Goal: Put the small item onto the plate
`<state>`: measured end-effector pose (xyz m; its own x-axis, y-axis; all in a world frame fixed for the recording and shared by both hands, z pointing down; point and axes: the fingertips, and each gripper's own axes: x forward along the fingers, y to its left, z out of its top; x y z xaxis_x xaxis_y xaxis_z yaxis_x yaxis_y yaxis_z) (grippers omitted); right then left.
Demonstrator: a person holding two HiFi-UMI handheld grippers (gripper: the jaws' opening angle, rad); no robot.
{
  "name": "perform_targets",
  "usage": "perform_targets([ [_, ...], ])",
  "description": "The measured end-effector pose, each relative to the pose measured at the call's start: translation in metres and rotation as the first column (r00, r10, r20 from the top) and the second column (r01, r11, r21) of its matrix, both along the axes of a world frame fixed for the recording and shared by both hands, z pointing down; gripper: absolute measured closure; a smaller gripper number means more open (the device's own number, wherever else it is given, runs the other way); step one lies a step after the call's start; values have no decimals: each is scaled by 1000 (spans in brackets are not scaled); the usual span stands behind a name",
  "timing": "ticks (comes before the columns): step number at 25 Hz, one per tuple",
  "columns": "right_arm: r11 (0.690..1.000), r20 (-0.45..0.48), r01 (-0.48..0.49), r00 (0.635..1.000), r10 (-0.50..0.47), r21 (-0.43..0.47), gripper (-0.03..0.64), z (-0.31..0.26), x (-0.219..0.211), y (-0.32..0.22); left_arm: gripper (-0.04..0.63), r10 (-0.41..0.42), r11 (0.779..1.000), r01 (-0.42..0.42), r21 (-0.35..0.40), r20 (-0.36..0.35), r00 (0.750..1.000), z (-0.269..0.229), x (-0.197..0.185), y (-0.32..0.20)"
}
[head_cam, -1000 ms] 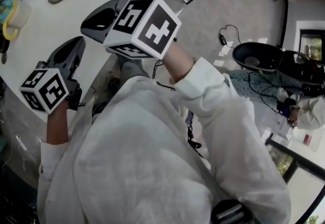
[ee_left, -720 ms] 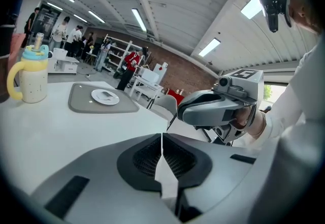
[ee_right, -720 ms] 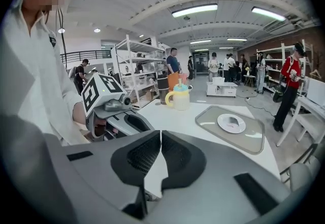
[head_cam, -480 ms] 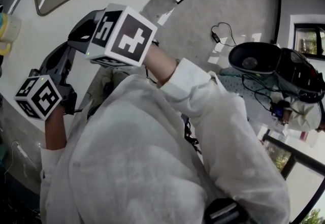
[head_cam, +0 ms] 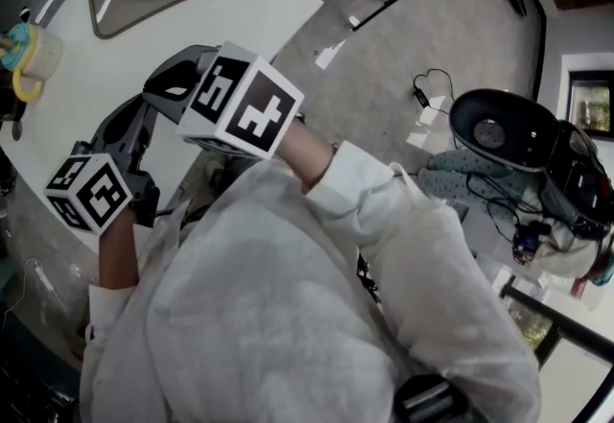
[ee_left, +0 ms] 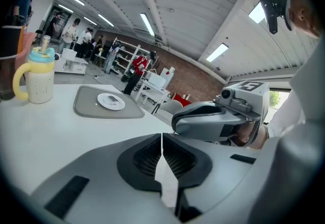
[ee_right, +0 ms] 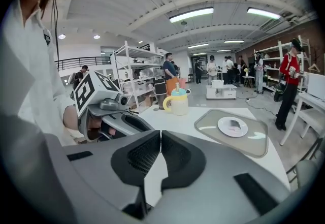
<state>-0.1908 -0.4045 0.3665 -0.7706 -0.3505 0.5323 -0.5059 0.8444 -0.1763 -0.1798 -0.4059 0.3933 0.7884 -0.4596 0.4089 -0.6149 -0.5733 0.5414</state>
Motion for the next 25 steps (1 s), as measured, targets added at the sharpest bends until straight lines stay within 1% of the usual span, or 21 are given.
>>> perform_targets([
  [3, 998, 25, -68, 997, 68, 7, 597, 1, -5, 3, 578, -19, 1000, 19, -5, -6, 1000, 0, -7, -2],
  [7, 990, 89, -143, 986, 141, 18, 598, -1, -3, -4, 578, -63, 998, 63, 8, -5, 998, 0, -20, -11],
  [10, 976, 115, -216, 970, 212, 27, 600, 0, 7, -2, 578, -92, 996, 92, 0, -11, 996, 0, -26, -5],
  [13, 959, 128, -275, 956, 264, 75, 600, -4, 19, -2, 578, -140, 990, 140, -11, -47, 989, -6, -28, -4],
  [16, 943, 164, -321, 938, 304, 90, 601, -10, 26, -1, 578, -180, 983, 181, 9, -65, 981, -16, -30, -4],
  [20, 927, 205, -368, 915, 347, 74, 601, -13, 27, 1, 578, -218, 974, 221, 43, -69, 974, -21, -30, 3],
  [25, 930, 194, -357, 922, 335, 88, 601, -16, 28, 5, 578, -237, 969, 240, 62, -52, 970, -21, -27, 12],
])
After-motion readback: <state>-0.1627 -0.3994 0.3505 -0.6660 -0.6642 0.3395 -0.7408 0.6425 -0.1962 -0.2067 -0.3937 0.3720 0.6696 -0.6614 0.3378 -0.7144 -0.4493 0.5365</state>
